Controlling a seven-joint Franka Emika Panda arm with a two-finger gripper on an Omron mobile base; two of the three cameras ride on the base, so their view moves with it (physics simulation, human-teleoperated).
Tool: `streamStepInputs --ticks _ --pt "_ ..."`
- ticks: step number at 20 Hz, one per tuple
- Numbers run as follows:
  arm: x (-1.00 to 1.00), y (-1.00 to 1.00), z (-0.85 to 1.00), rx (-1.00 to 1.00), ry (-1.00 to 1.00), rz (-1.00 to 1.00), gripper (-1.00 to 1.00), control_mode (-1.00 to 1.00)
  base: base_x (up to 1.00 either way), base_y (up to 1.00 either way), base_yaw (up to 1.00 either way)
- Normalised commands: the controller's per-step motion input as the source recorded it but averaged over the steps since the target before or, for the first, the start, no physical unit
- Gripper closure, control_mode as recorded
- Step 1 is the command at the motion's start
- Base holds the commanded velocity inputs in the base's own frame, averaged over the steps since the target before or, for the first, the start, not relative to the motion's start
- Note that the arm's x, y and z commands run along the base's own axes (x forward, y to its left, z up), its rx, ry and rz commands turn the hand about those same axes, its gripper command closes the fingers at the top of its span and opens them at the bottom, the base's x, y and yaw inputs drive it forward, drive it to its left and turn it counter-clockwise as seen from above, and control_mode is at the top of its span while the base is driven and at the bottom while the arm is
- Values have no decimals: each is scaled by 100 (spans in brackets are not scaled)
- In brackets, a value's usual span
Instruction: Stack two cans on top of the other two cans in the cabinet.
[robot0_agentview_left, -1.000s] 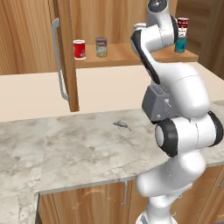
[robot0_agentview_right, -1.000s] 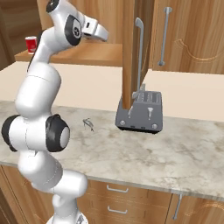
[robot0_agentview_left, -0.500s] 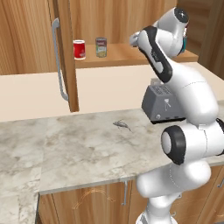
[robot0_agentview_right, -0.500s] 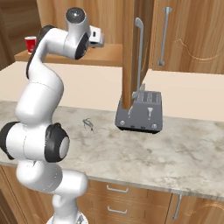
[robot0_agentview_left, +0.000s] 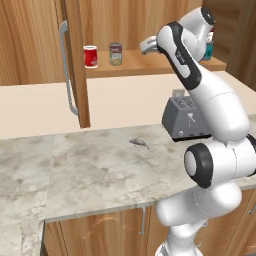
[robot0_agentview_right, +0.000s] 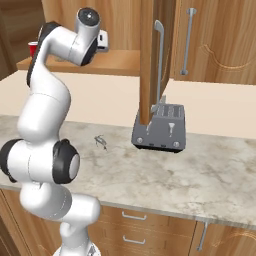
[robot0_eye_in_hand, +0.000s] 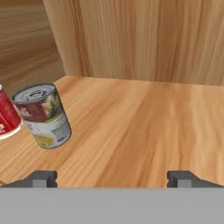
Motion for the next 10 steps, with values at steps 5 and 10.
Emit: streamStepInputs --ticks 5,10 --pt "-5 56 -1 0 0 2 -100 -100 0 0 0" --pt "15 53 -8 0 1 9 -100 -100 0 0 0"
